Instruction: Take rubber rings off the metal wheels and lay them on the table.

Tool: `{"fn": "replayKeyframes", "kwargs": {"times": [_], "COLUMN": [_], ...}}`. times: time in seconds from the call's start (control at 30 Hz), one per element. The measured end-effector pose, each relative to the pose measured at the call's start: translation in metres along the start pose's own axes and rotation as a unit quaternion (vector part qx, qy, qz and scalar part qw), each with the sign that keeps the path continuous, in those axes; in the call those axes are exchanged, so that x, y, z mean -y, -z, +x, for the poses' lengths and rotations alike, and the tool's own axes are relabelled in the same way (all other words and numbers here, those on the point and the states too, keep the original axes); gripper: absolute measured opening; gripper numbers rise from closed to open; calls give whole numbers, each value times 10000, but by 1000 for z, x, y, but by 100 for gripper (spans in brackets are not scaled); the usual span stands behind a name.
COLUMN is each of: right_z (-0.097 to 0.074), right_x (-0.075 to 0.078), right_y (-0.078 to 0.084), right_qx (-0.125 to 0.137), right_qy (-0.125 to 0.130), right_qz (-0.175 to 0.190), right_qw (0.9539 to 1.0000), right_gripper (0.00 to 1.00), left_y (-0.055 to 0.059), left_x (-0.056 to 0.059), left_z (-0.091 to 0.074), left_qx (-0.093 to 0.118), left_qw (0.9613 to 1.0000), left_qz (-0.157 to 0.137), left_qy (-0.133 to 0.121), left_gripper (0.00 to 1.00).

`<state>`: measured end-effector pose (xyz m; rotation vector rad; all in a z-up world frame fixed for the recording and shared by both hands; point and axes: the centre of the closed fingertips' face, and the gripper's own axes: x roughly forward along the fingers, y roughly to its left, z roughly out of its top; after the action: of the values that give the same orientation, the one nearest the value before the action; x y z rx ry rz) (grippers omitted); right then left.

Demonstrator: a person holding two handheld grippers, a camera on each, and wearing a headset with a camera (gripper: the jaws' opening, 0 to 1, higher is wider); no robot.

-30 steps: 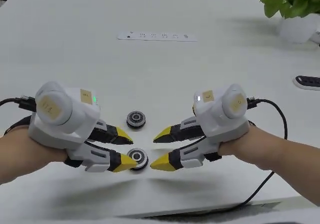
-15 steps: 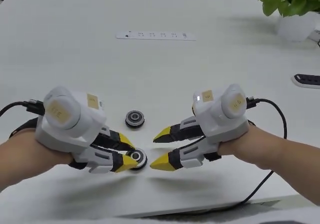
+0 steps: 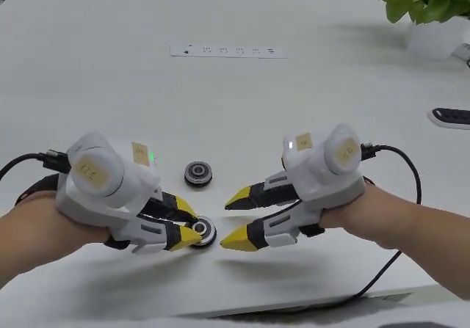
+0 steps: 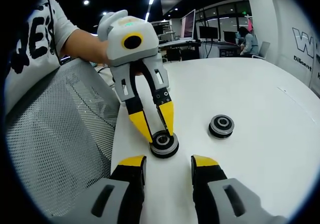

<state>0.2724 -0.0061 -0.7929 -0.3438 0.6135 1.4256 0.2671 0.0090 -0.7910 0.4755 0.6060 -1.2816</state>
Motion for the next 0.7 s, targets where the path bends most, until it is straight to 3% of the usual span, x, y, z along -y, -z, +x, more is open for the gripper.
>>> {"fn": "replayKeyframes", "kwargs": {"times": [0.3,0.47,0.7], "right_z": [3,7,13], "right_x": [0,-3,-3], "right_y": [0,1,5], "right_qx": [20,67,48], "right_qy": [34,-23,-7], "right_qz": [-21,139,291], "right_qw": [10000,9999,9996], "right_gripper": [32,25,23], "left_y": [1,1,1], "left_x": [-3,-3,-1], "left_z": [1,1,2], "left_qx": [-15,-7,3], "left_qw": [10000,9999,9999], "left_qz": [54,81,116], "left_qy": [-56,-100,-125], "left_gripper": [15,15,14]}}
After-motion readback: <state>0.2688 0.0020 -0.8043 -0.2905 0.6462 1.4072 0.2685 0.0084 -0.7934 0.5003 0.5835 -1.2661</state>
